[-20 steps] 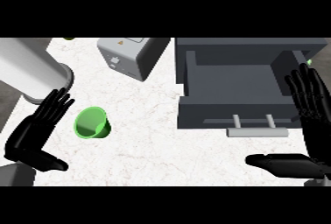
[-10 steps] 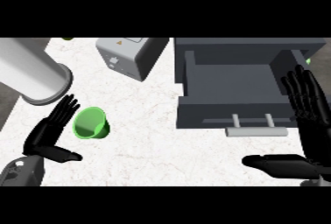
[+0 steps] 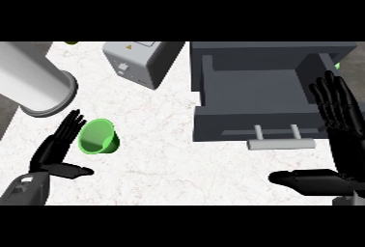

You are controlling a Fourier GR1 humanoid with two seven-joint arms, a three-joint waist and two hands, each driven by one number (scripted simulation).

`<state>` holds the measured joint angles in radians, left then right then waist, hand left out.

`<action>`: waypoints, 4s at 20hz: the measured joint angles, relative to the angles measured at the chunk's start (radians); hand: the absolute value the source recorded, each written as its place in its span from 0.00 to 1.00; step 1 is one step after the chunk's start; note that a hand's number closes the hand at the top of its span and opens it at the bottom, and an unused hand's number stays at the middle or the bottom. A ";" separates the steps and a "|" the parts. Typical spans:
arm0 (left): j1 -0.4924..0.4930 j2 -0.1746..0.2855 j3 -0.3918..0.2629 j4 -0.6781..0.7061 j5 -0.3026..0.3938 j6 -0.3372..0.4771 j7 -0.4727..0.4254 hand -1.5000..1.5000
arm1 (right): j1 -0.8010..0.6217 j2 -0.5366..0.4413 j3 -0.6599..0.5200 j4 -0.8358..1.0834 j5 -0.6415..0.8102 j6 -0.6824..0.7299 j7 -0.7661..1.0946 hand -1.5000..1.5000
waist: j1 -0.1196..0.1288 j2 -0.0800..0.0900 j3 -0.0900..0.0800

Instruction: Pick up the cup, place it into the drawer and close the drawer

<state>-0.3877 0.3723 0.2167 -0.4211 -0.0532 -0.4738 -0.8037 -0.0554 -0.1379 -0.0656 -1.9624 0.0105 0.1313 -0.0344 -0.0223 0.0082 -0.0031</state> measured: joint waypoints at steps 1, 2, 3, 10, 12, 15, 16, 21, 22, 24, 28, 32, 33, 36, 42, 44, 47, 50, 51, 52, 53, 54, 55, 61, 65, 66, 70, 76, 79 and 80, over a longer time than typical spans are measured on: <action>-0.004 -0.003 -0.001 0.019 -0.005 0.011 -0.018 0.00 | -0.007 0.000 0.002 -0.005 0.001 -0.001 0.010 0.00 | -0.001 0.000 0.000; -0.011 -0.004 -0.001 0.034 -0.007 0.016 -0.029 0.00 | 0.002 0.002 0.003 0.003 0.003 0.001 -0.006 0.00 | -0.002 0.001 -0.001; -0.021 0.001 0.000 0.053 -0.008 0.016 -0.034 0.00 | 0.002 0.001 0.001 -0.001 0.001 0.002 -0.001 0.00 | -0.003 0.001 -0.001; -0.059 -0.010 -0.017 0.130 -0.037 0.053 -0.099 0.00 | -0.032 -0.005 -0.007 0.008 -0.007 0.005 0.015 0.00 | -0.011 0.005 -0.002; -0.068 -0.009 -0.020 0.146 -0.040 0.053 -0.108 0.00 | -0.027 -0.006 -0.009 0.004 -0.014 0.010 0.019 0.00 | -0.011 0.005 -0.002; -0.074 -0.012 -0.028 0.162 -0.049 0.055 -0.123 0.00 | -0.036 -0.007 -0.014 0.014 -0.025 0.016 0.019 0.00 | -0.012 0.006 -0.002; -0.082 -0.022 -0.027 0.168 -0.049 0.060 -0.125 0.00 | -0.034 -0.006 -0.014 0.020 -0.024 0.018 0.010 0.00 | -0.013 0.006 -0.002; -0.104 -0.043 -0.030 0.191 -0.051 0.065 -0.134 0.00 | -0.037 -0.010 -0.015 0.020 -0.026 0.024 0.009 0.00 | -0.018 0.008 -0.003; -0.108 -0.051 -0.030 0.195 -0.051 0.067 -0.135 0.00 | -0.031 -0.012 -0.018 0.020 -0.031 0.028 0.010 0.00 | -0.019 0.008 -0.003; -0.115 -0.056 -0.029 0.199 -0.046 0.055 -0.131 0.00 | -0.037 -0.012 -0.016 0.014 -0.028 0.026 0.018 0.00 | -0.018 0.008 -0.003; -0.129 -0.062 -0.028 0.198 -0.036 0.026 -0.121 0.00 | -0.036 0.001 0.000 0.027 -0.010 0.018 0.008 0.00 | -0.015 0.008 -0.003; -0.139 -0.071 -0.028 0.189 -0.023 -0.012 -0.110 0.00 | -0.030 0.005 -0.003 0.029 -0.014 0.018 0.003 0.00 | -0.017 0.008 -0.003; -0.140 -0.074 -0.028 0.188 -0.018 -0.021 -0.108 0.00 | -0.035 0.003 -0.006 0.031 -0.019 0.020 0.009 0.00 | -0.016 0.008 -0.003; -0.150 -0.091 -0.029 0.180 -0.006 -0.049 -0.098 1.00 | -0.037 -0.001 -0.011 0.036 -0.025 0.025 0.006 0.00 | -0.015 0.007 -0.003; -0.163 -0.117 -0.034 0.169 0.020 -0.111 -0.069 1.00 | -0.030 0.007 0.001 0.037 -0.022 0.026 0.003 0.00 | -0.018 0.008 -0.003; -0.161 -0.127 -0.033 0.163 0.032 -0.129 -0.059 1.00 | -0.030 0.002 -0.005 0.031 -0.029 0.030 0.010 0.00 | -0.017 0.007 -0.003; -0.159 -0.147 -0.037 0.139 0.045 -0.138 -0.063 1.00 | -0.031 -0.010 -0.020 0.039 -0.031 0.033 0.010 0.00 | -0.014 0.006 -0.003; -0.147 -0.156 -0.021 0.116 0.067 -0.112 -0.093 1.00 | -0.031 -0.013 -0.023 0.036 -0.025 0.031 0.014 0.00 | -0.009 0.005 -0.002; -0.135 -0.149 -0.005 0.110 0.084 -0.098 -0.104 1.00 | -0.022 -0.014 -0.028 0.037 -0.026 0.032 0.004 0.00 | -0.006 0.004 -0.002; -0.131 -0.146 0.018 0.108 0.104 -0.075 -0.114 1.00 | -0.024 -0.014 -0.027 0.030 -0.025 0.030 0.013 0.00 | -0.004 0.003 -0.002; -0.120 -0.159 0.038 0.103 0.120 -0.040 -0.133 1.00 | -0.027 -0.015 -0.028 0.030 -0.024 0.029 0.015 0.00 | -0.001 0.003 -0.002; -0.117 -0.165 0.064 0.100 0.143 -0.006 -0.145 1.00 | -0.026 -0.016 -0.032 0.037 -0.024 0.029 0.009 0.00 | 0.002 0.002 -0.001; -0.110 -0.166 0.087 0.096 0.163 0.017 -0.157 1.00 | -0.026 -0.020 -0.035 0.030 -0.027 0.031 0.016 0.00 | 0.003 0.002 -0.001; -0.114 -0.178 0.140 0.045 0.219 0.082 -0.188 1.00 | -0.024 -0.025 -0.047 0.043 -0.030 0.036 0.011 0.00 | 0.010 -0.003 0.001; -0.131 -0.188 0.126 -0.038 0.229 0.095 -0.166 1.00 | -0.005 -0.028 -0.057 0.031 -0.039 0.042 0.014 0.00 | 0.016 -0.008 0.002; -0.140 -0.192 0.117 -0.061 0.228 0.099 -0.154 1.00 | 0.004 -0.025 -0.056 0.027 -0.036 0.041 0.008 0.00 | 0.017 -0.009 0.003; -0.173 -0.232 0.076 -0.183 0.228 0.140 -0.095 1.00 | -0.004 -0.030 -0.071 0.037 -0.044 0.043 0.007 0.00 | 0.025 -0.012 0.004; -0.228 -0.296 0.003 -0.418 0.224 0.237 0.075 1.00 | 0.015 -0.054 -0.107 0.030 -0.074 0.069 0.010 0.00 | 0.031 -0.016 0.004; -0.253 -0.327 -0.037 -0.526 0.218 0.286 0.169 1.00 | -0.007 -0.052 -0.105 0.039 -0.069 0.062 0.019 0.00 | 0.030 -0.015 0.004; -0.261 -0.336 -0.065 -0.551 0.223 0.312 0.192 1.00 | -0.003 -0.056 -0.111 0.041 -0.079 0.071 0.016 0.00 | 0.028 -0.014 0.004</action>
<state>-0.6487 0.0361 0.1517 -0.9717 0.1697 -0.1614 -0.6115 -0.0588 -0.1937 -0.1767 -1.9214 -0.0681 0.2024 -0.0187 0.0054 -0.0059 0.0008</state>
